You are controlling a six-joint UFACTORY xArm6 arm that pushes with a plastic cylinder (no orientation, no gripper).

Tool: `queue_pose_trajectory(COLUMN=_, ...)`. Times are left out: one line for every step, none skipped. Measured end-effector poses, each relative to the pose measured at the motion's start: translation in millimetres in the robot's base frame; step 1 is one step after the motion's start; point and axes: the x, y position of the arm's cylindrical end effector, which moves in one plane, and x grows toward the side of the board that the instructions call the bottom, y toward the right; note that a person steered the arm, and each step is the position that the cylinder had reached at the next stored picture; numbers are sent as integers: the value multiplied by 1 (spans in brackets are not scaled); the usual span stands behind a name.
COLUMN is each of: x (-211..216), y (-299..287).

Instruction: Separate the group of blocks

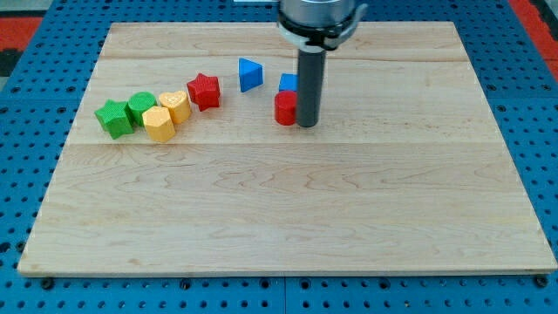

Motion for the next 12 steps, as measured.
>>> queue_pose_trajectory(x=15, y=0)
queue_pose_trajectory(x=41, y=-15)
queue_pose_trajectory(x=44, y=-82)
queue_pose_trajectory(x=65, y=-130)
queue_pose_trajectory(x=95, y=-167)
queue_pose_trajectory(x=94, y=-258)
queue_pose_trajectory(x=50, y=-330)
queue_pose_trajectory(x=22, y=-329)
queue_pose_trajectory(x=-32, y=-323)
queue_pose_trajectory(x=-46, y=-278)
queue_pose_trajectory(x=-20, y=-221)
queue_pose_trajectory(x=-18, y=-184)
